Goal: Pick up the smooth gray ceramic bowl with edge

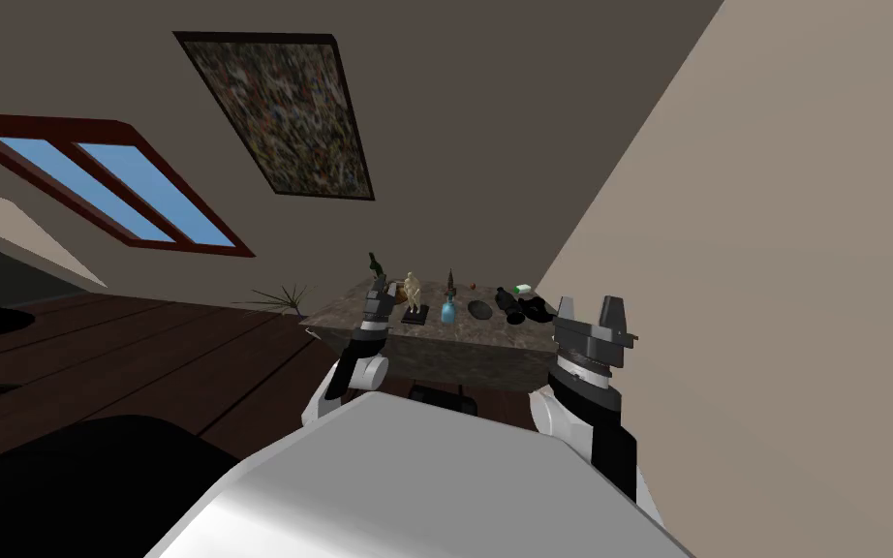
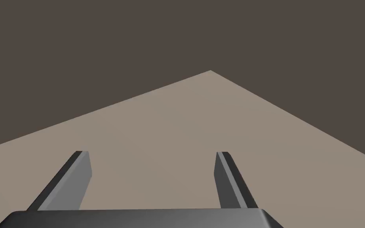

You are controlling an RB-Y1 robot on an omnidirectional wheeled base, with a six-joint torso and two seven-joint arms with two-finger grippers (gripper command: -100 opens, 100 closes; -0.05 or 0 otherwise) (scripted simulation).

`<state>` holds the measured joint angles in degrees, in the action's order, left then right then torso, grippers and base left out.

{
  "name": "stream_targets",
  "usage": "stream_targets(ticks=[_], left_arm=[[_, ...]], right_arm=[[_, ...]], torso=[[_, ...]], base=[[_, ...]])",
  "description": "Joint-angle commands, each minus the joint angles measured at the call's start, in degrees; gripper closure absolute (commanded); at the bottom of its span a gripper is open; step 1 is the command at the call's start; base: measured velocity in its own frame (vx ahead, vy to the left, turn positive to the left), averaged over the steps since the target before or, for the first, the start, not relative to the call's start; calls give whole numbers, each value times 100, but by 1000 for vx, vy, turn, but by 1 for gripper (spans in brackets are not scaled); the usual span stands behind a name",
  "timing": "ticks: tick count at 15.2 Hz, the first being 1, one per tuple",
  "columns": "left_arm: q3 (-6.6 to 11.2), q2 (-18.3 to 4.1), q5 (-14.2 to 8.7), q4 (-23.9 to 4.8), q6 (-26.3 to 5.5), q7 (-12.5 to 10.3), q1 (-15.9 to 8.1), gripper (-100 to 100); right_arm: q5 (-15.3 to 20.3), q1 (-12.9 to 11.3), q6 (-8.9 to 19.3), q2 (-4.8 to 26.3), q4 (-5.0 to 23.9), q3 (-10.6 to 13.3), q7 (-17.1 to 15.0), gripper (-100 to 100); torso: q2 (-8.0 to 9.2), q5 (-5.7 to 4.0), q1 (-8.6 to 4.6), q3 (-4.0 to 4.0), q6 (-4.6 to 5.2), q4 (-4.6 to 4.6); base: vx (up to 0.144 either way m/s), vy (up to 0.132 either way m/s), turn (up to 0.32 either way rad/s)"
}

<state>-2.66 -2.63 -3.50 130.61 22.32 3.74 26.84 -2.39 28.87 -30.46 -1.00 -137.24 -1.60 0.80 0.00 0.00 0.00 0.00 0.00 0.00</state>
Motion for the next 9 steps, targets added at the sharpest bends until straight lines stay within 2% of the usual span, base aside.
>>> stream_targets(ticks=[1,2,3,7,8,9], left_arm=[[0,0,0,0,0,0,0,0],[0,0,0,0,0,0,0,0],[0,0,0,0,0,0,1,0],[1,-1,0,0,0,0,0,0],[1,-1,0,0,0,0,0,0],[1,0,0,0,0,0,0,0]], right_arm=[[11,45,32,206,47,-5,13,-100],[23,87,64,362,97,-12,27,-100],[23,87,64,370,97,-12,27,-100],[91,270,227,917,353,-47,101,-100],[91,270,227,954,353,-47,101,-100],[127,345,300,1137,473,-63,137,-100]], torso=[[0,0,0,0,0,0],[0,-1,-4,0,1,0],[1,-2,-11,0,3,0],[5,-6,-24,3,2,1],[4,-6,-24,2,2,1],[3,-5,-23,2,1,0]], base=[[0,-11,-63],[2,-28,-122],[-1,-30,-81],[-8,-45,-98],[0,-40,-74],[1,-38,-99]])
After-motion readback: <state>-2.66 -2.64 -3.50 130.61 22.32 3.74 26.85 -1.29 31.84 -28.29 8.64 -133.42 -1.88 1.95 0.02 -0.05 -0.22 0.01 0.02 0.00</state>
